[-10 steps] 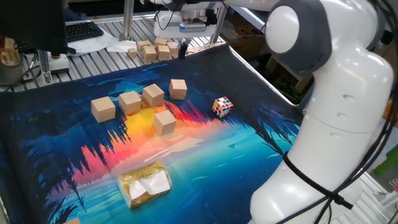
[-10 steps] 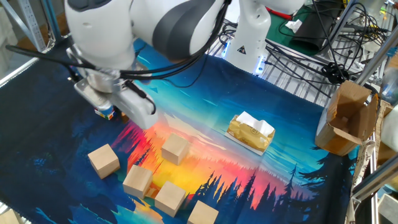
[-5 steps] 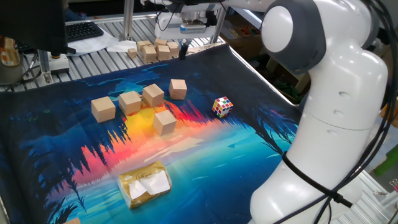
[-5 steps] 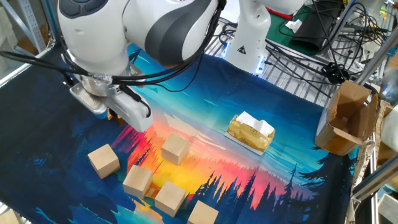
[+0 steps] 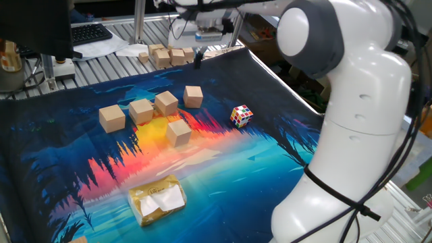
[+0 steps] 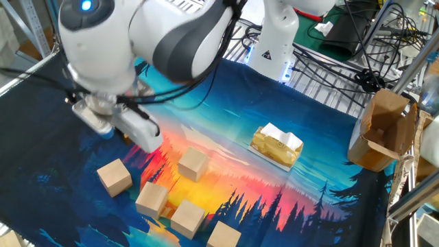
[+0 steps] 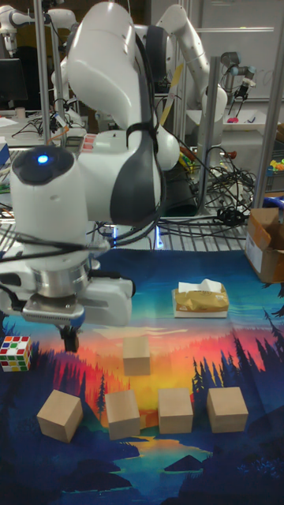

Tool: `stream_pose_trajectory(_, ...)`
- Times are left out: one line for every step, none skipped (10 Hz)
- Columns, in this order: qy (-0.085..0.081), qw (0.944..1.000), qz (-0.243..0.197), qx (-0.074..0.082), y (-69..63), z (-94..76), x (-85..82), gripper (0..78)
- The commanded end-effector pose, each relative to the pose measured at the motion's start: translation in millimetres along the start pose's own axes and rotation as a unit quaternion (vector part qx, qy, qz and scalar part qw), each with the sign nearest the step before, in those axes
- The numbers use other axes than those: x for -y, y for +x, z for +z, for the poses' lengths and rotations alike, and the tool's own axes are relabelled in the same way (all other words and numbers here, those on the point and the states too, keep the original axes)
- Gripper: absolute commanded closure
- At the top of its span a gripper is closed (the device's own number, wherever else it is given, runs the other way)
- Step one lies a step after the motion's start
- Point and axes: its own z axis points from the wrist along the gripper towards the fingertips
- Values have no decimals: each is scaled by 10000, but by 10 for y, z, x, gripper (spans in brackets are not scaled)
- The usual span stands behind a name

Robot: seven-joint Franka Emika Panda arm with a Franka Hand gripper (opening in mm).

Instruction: Stack the blocks in a vertical line of five

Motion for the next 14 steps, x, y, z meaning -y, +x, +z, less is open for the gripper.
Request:
stream_pose_trajectory(-18,9998,-110,192,-225,421,85,776)
stream_pose_trajectory(-10,9997,-113,238,-237,479,77,776)
stream_pose_trajectory(-3,9996,-111,276,-244,537,71,776)
stream_pose_trajectory(-6,9995,-118,304,-250,584,72,776)
stream_pose_trajectory(-11,9994,-132,328,-267,626,73,776)
stream_pose_trajectory(-16,9993,-151,356,-292,668,82,776)
stream_pose_trajectory(-24,9991,-177,386,-319,707,103,776)
stream_pose_trajectory(-24,9990,-199,393,-335,732,121,776)
stream_pose_trajectory(-25,9990,-214,404,-346,750,137,776)
stream_pose_trajectory(-21,9989,-230,411,-351,759,149,776)
stream_pose_trajectory(-21,9987,-286,425,-374,801,190,776)
stream_pose_trajectory(-25,9985,-328,441,-395,839,216,776)
stream_pose_trajectory(-31,9983,-369,450,-410,868,236,776)
stream_pose_trajectory(-26,9982,-381,468,-418,883,241,776)
